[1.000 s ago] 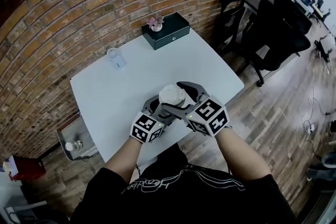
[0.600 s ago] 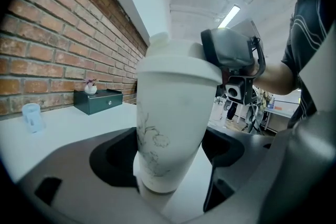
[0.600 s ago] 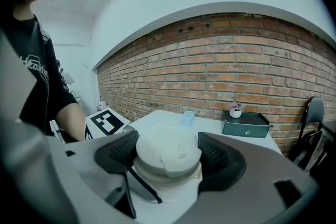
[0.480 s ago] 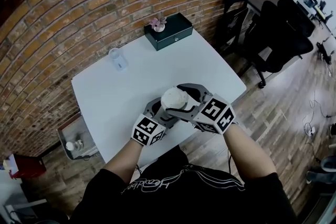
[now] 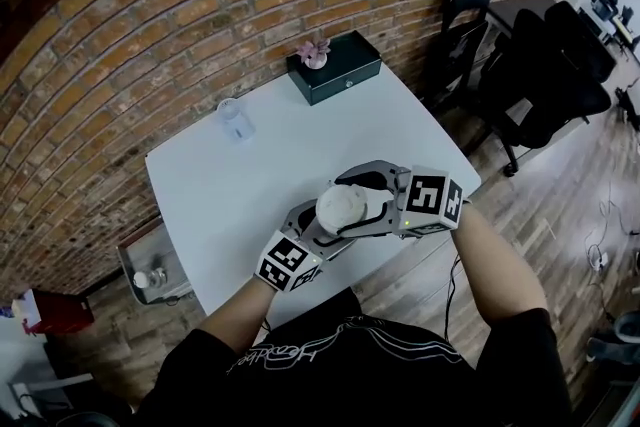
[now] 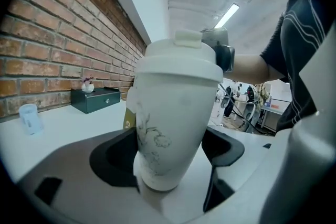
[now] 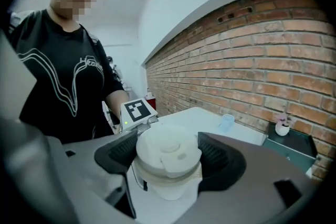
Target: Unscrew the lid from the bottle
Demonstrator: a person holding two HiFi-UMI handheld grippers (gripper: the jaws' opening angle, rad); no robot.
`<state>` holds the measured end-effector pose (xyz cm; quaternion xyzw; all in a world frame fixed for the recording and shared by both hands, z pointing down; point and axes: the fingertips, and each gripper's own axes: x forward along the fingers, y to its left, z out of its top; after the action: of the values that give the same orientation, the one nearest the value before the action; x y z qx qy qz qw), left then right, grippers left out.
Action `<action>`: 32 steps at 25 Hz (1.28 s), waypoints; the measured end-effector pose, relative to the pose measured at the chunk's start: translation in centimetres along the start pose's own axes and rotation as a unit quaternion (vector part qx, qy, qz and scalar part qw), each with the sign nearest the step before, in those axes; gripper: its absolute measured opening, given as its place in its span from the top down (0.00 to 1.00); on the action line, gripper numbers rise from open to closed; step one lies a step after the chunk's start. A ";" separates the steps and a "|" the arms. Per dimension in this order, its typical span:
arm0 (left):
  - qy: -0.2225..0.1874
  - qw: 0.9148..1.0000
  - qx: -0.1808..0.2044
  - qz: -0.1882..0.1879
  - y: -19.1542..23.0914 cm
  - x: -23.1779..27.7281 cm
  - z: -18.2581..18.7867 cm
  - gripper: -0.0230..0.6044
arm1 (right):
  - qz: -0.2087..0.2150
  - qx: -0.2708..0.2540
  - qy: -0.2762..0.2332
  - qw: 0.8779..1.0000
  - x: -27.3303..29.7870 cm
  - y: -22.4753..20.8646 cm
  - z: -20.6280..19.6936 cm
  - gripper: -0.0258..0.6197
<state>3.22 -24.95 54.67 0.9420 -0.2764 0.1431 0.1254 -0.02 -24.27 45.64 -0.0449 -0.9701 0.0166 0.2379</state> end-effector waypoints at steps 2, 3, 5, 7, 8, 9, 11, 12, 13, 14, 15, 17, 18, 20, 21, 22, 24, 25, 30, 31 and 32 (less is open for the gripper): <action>0.003 1.000 -0.001 -0.001 0.0 -0.1 -0.1 0.32 | 0.029 -0.011 0.001 1.000 0.1 0.1 0.0 0.42; 0.004 1.000 -0.001 -0.001 0.0 -0.1 -0.1 0.32 | 0.041 -0.017 0.004 0.999 0.2 0.2 0.0 0.42; 0.007 1.000 -0.002 -0.001 0.0 -0.1 -0.1 0.32 | 0.062 -0.028 0.014 0.998 0.2 0.3 0.0 0.42; 0.008 1.000 -0.002 -0.002 0.0 -0.1 -0.1 0.32 | 0.075 -0.035 0.027 0.996 0.2 0.4 0.0 0.42; 0.009 1.000 -0.002 -0.002 0.0 0.0 -0.1 0.32 | 0.079 -0.038 0.032 0.996 0.2 0.4 -0.1 0.41; 0.009 1.000 -0.002 -0.002 0.1 0.0 -0.1 0.32 | 0.081 -0.039 0.036 0.995 0.2 0.3 -0.1 0.41; 0.011 1.000 -0.003 -0.002 0.1 -0.1 -0.1 0.32 | 0.085 -0.039 0.042 0.995 0.3 0.3 -0.1 0.41; 0.012 1.000 -0.003 -0.002 0.1 -0.1 -0.2 0.32 | 0.086 -0.039 0.045 0.995 0.3 0.4 -0.1 0.41; 0.013 1.000 -0.003 -0.003 0.0 -0.1 -0.2 0.32 | 0.085 -0.039 0.046 0.995 0.4 0.4 -0.1 0.41; 0.013 1.000 -0.003 -0.004 0.0 -0.1 -0.2 0.32 | 0.082 -0.037 0.047 0.995 0.4 0.4 -0.1 0.41; 0.014 1.000 -0.003 -0.004 0.0 -0.1 -0.1 0.32 | 0.078 -0.035 0.047 0.995 0.3 0.4 0.0 0.41; 0.014 1.000 -0.002 -0.004 0.1 -0.1 -0.1 0.32 | 0.063 -0.029 0.052 0.996 0.4 0.3 0.1 0.41; 0.013 1.000 -0.002 -0.004 0.2 -0.1 -0.2 0.32 | 0.054 -0.026 0.059 0.996 0.4 0.3 0.2 0.41; 0.014 1.000 -0.001 -0.003 0.2 -0.1 -0.2 0.32 | 0.039 -0.029 0.087 0.995 0.4 0.3 0.0 0.41; 0.014 1.000 -0.001 -0.003 0.2 -0.1 -0.3 0.32 | 0.036 -0.032 0.104 0.993 0.4 0.4 -0.1 0.37; 0.014 1.000 -0.001 -0.003 0.2 -0.1 -0.3 0.32 | 0.033 -0.034 0.122 0.991 0.3 0.4 -0.3 0.34; 0.015 1.000 -0.001 -0.003 0.1 0.0 -0.4 0.32 | 0.030 -0.035 0.156 0.987 0.2 0.5 -0.7 0.33; 0.015 1.000 -0.001 -0.003 0.1 0.1 -0.4 0.32 | 0.028 -0.036 0.175 0.984 0.2 0.4 -0.9 0.33; 0.015 1.000 -0.001 -0.005 0.1 0.1 -0.4 0.32 | 0.044 -0.042 0.264 0.963 1.1 0.5 -2.1 0.33; 0.015 1.000 -0.001 -0.006 0.0 0.2 -0.4 0.32 | 0.048 -0.043 0.285 0.956 1.1 0.7 -2.2 0.33; 0.014 1.000 -0.001 -0.007 0.0 0.2 -0.4 0.32 | 0.049 -0.044 0.306 0.950 1.1 0.8 -2.3 0.34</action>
<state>3.29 -24.92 55.11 0.9418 -0.2677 0.1555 0.1311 0.17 -23.33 48.11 -0.1061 -0.8472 -0.0290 0.5198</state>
